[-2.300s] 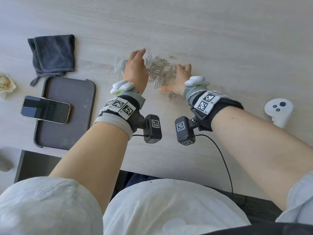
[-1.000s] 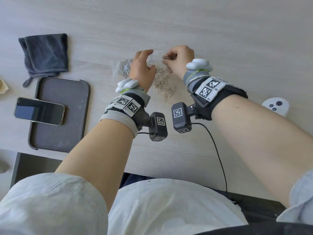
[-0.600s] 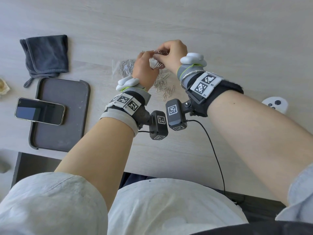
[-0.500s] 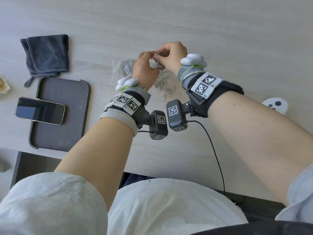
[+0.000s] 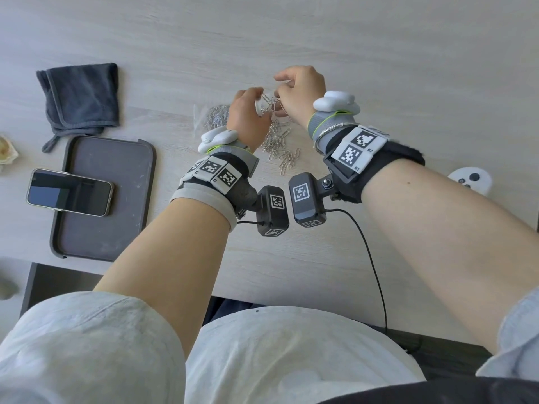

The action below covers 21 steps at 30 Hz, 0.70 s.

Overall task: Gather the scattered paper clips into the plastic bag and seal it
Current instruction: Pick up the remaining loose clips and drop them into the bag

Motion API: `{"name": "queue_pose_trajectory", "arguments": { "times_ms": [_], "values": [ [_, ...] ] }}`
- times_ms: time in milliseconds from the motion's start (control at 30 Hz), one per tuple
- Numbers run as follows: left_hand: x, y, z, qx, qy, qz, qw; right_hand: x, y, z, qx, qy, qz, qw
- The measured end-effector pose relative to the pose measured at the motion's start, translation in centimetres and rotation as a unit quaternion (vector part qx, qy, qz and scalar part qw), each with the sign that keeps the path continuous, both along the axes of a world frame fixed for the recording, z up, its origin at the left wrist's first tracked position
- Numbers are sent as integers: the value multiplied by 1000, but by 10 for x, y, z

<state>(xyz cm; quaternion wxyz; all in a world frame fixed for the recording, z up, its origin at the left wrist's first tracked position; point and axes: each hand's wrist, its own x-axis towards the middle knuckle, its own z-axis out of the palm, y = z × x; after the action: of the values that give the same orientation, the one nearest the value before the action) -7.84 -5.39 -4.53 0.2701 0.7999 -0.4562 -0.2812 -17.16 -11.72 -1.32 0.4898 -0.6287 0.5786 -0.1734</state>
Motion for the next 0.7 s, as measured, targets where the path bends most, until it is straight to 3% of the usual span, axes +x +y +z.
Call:
{"name": "queue_pose_trajectory", "arguments": {
  "times_ms": [300,533,700],
  "values": [
    [5,3,9,22,4,-18,1000,7,6,12,74,-84,-17,994],
    [4,4,13,34,25,-10,999,12,9,6,39,-25,33,998],
    [3,4,12,36,48,-6,998,7,11,11,64,-52,51,995]
  ]
}}
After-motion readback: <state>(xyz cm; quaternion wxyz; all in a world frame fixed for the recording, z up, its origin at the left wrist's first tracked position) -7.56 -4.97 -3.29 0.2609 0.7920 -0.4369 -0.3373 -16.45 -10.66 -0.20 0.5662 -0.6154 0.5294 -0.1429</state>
